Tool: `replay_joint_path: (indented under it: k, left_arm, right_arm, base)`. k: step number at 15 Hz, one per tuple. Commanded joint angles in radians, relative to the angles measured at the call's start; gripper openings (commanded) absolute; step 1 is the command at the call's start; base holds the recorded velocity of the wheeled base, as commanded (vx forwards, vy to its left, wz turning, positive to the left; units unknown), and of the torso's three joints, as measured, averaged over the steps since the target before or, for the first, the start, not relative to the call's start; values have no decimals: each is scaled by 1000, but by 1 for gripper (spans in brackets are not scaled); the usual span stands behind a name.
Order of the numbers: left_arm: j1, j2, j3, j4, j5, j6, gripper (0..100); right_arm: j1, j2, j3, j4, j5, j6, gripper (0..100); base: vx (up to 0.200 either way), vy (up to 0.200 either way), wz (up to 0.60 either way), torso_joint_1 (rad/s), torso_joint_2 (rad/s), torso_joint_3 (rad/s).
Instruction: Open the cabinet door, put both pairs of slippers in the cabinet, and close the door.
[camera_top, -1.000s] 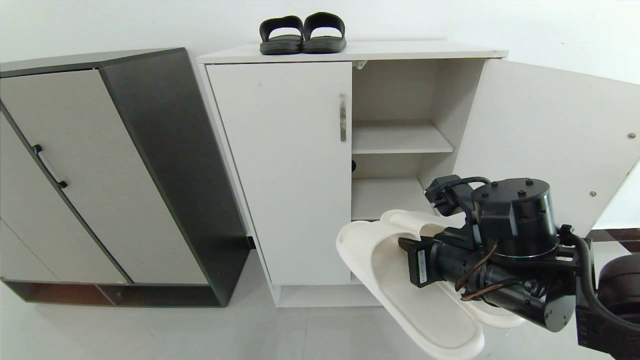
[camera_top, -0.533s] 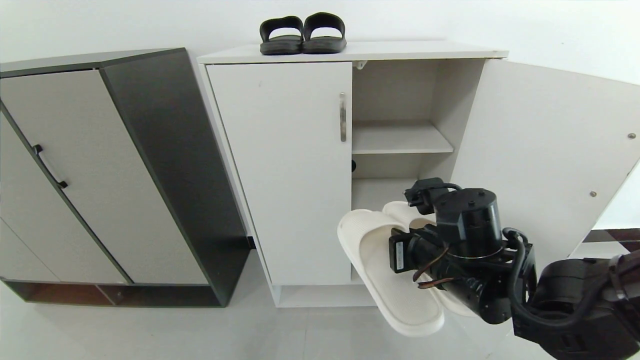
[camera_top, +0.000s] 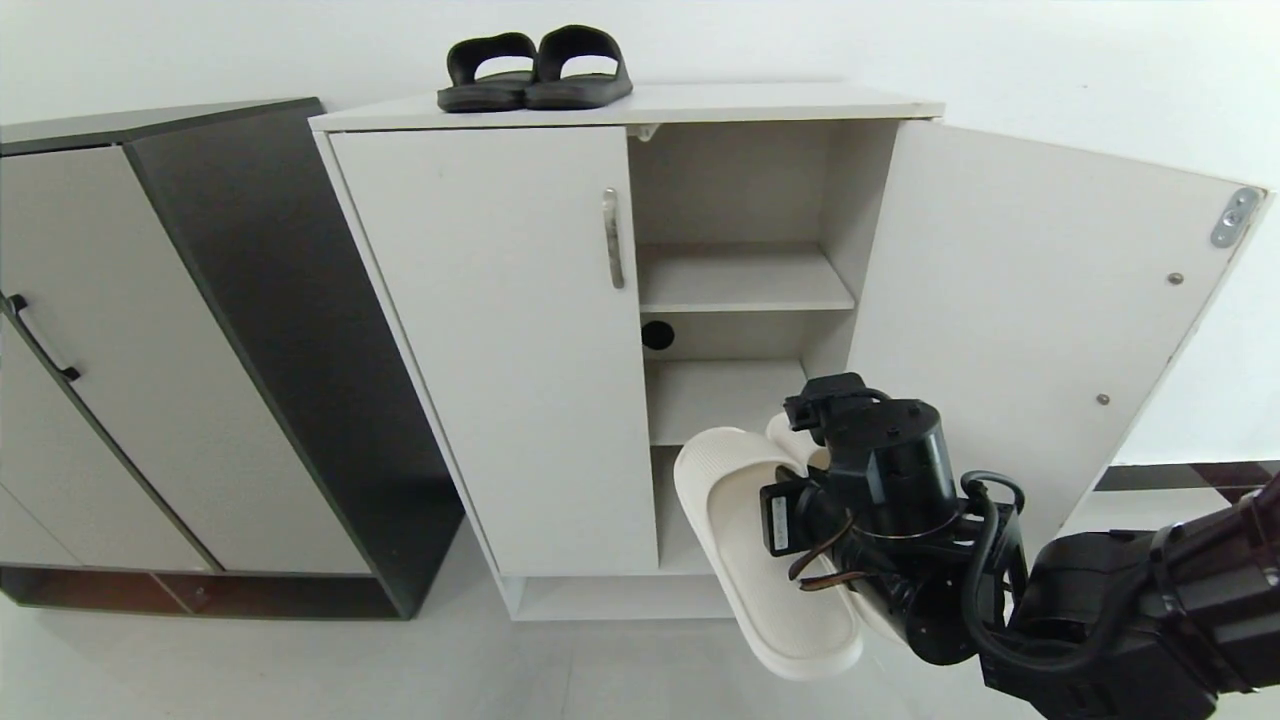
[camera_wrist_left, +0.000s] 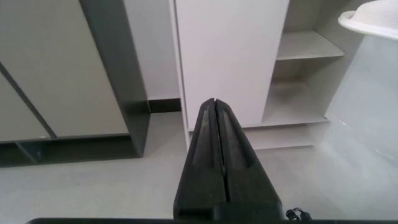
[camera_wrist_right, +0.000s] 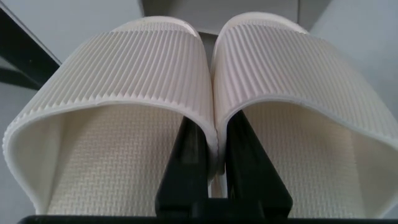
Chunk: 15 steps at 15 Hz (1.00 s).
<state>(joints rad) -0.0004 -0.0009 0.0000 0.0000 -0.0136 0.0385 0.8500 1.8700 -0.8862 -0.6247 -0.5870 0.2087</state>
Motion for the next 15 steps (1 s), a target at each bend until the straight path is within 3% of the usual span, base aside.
replay_joint_path:
  k: [1,15]
  left_arm:
    - [-1,2,0,0,0,0,0]
    - [0,2,0,0,0,-2,0]
  right_arm:
    - [6,-15,3,0,-2,0,0]
    - [-69,-25,4,3,-19,-5,0]
  base:
    - [0,0,0,0,0,0]
    - [0,0,0,0,0,0]
